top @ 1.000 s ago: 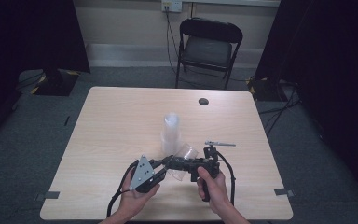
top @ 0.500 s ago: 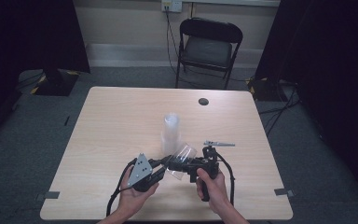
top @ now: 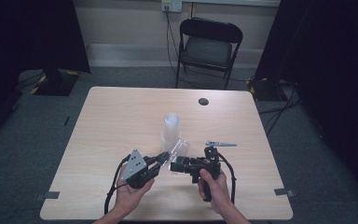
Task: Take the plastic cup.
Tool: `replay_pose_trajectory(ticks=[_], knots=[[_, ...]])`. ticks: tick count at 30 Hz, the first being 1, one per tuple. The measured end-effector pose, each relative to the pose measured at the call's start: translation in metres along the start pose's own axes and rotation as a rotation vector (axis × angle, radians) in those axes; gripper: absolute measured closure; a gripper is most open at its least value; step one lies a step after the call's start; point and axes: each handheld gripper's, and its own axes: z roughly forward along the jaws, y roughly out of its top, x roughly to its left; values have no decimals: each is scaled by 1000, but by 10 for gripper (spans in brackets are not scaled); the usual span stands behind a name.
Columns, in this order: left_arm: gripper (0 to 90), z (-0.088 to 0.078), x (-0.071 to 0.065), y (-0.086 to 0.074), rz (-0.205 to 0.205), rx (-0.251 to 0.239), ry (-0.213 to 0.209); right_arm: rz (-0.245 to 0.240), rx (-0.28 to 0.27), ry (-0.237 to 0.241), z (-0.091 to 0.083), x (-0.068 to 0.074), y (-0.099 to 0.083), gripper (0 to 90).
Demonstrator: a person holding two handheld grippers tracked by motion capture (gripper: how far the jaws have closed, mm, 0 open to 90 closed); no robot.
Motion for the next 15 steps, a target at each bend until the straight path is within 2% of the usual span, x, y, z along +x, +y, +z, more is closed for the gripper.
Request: replay_pose_trajectory(ticks=[2,8,15], knots=[[860,-1,2,1,-24,-1,-1,-5,-2,-5,-1,0,0,190],[860,-3,7,2,-55,21,-5,-42,1,-47,-2,1,0,195],[857,-4,12,5,-68,61,-10,-81,5,-101,-6,-1,1,209]])
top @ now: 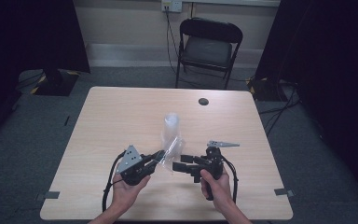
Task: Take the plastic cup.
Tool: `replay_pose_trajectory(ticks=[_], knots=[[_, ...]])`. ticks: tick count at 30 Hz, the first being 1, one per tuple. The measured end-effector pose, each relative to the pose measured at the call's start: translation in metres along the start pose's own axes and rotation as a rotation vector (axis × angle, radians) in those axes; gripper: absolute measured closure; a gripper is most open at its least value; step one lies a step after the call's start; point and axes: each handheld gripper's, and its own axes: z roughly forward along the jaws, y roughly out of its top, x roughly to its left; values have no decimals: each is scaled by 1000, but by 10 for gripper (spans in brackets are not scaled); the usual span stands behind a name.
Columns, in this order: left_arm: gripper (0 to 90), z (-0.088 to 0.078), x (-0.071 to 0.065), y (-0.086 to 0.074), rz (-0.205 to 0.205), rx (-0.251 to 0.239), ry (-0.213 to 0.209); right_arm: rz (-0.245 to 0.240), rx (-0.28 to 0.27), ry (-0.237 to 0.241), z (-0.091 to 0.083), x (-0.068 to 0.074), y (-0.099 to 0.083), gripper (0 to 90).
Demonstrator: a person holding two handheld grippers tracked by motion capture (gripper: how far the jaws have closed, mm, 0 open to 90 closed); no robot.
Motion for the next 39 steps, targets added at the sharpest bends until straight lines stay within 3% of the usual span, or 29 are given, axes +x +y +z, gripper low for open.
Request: replay_pose_trajectory(ticks=[3,6,10,12,14,19,25,33,39], knots=[[849,-3,3,2,-40,24,-24,-30,17,-27,-4,-1,2,223],[852,-5,6,5,-61,56,-26,-55,-3,-52,-10,-2,4,225],[860,-3,8,6,-79,103,-67,-134,-1,-127,-16,-1,5,216],[860,-3,8,5,-73,122,-61,-161,1,-158,-18,0,4,220],[867,-1,9,5,-99,154,-82,-182,6,-173,-21,0,4,225],[878,1,9,6,-109,221,-112,-241,6,-214,-27,4,4,221],[878,4,6,8,-96,287,-157,-339,50,-261,-32,10,-3,210],[875,10,9,7,-150,348,-229,-461,95,-334,-31,16,-13,172],[877,14,10,6,-162,437,-235,-543,144,-365,-26,18,-19,179]])
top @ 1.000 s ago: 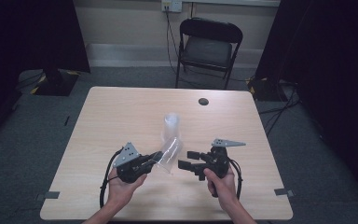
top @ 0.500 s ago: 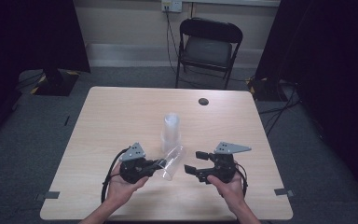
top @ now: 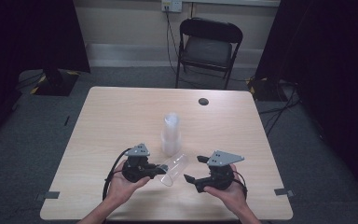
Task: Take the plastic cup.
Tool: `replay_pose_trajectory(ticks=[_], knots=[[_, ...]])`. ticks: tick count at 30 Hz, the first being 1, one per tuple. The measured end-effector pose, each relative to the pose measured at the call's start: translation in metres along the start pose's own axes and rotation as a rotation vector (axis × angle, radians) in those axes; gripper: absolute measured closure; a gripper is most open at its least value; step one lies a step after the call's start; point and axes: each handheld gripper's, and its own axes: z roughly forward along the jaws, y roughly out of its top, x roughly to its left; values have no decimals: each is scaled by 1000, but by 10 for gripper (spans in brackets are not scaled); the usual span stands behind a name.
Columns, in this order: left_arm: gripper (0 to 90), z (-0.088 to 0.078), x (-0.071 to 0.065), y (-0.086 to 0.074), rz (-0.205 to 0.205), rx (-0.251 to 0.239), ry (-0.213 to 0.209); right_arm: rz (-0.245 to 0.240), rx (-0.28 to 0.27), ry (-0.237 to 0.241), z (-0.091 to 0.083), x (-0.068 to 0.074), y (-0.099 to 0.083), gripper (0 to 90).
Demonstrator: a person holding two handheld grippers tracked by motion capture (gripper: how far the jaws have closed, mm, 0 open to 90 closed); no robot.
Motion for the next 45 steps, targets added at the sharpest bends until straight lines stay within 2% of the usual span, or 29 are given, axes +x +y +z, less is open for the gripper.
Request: replay_pose_trajectory(ticks=[2,4,6,11,15,19,21,24,28,30,31,33,35,36,39,40,41,42,45], knots=[[876,3,2,1,-22,31,-32,-24,4,-14,0,2,0,181],[876,7,2,1,-15,59,-28,-44,7,-12,0,4,0,199],[876,9,1,2,-2,92,-42,-67,20,-10,2,7,-1,199],[877,13,-3,3,17,140,-48,-136,36,-2,5,15,-1,191],[877,15,0,4,-3,168,-62,-190,40,13,7,19,1,182],[876,15,0,7,-5,178,-58,-238,58,35,10,24,3,182],[875,14,2,9,-7,194,-66,-251,62,47,11,25,3,183],[876,14,4,11,-14,193,-86,-273,76,52,12,25,3,171],[878,16,5,13,-20,212,-76,-299,85,42,16,27,0,152],[878,18,5,14,-30,217,-92,-319,83,39,18,29,0,141],[879,18,4,15,-24,238,-76,-328,89,39,18,31,0,140],[878,20,2,17,-30,237,-76,-345,98,39,21,34,0,129],[878,21,0,21,-11,246,-71,-358,103,42,22,36,0,127],[878,21,-1,24,-14,244,-86,-365,101,42,23,36,0,125],[877,24,-5,28,-16,257,-113,-371,96,42,24,38,2,120],[877,25,-7,29,-9,263,-94,-373,104,42,25,38,2,120],[877,26,-7,30,-10,262,-106,-375,105,44,26,39,2,122],[877,26,-9,31,-13,260,-90,-375,103,45,26,39,1,126],[876,29,-8,33,-26,269,-108,-368,105,44,28,38,1,131]])
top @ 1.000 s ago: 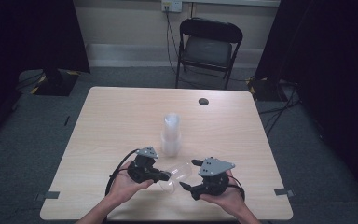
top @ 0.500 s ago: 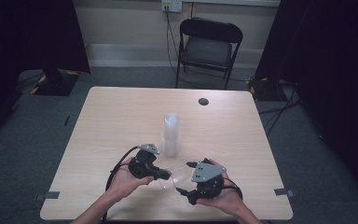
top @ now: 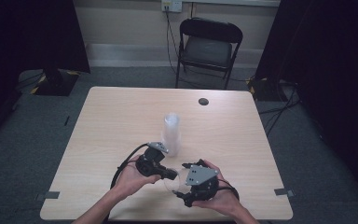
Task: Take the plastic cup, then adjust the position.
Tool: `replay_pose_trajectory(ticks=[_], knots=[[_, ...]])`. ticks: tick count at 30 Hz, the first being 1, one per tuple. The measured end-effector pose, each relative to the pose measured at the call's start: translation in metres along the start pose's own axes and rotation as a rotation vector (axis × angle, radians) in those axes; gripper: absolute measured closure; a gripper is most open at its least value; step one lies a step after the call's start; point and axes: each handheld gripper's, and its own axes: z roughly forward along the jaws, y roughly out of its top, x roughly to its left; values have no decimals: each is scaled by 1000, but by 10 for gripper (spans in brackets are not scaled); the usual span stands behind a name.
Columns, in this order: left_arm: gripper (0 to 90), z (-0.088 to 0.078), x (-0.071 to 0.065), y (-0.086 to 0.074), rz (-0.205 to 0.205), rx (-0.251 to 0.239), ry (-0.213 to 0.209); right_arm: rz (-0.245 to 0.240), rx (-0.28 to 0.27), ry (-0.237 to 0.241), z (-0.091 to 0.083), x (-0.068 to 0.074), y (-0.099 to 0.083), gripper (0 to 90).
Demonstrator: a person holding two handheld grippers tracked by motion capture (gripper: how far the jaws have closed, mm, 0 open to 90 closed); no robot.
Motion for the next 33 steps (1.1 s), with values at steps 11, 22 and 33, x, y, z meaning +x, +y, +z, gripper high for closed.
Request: replay_pose_trajectory(ticks=[11,22,33], knots=[[879,15,-6,9,-7,32,11,-25,-6,8,4,5,5,199],[880,19,-2,8,-24,56,13,-13,-24,-1,3,5,6,248],[878,23,-3,9,-29,69,20,-5,-23,8,3,6,6,274]])
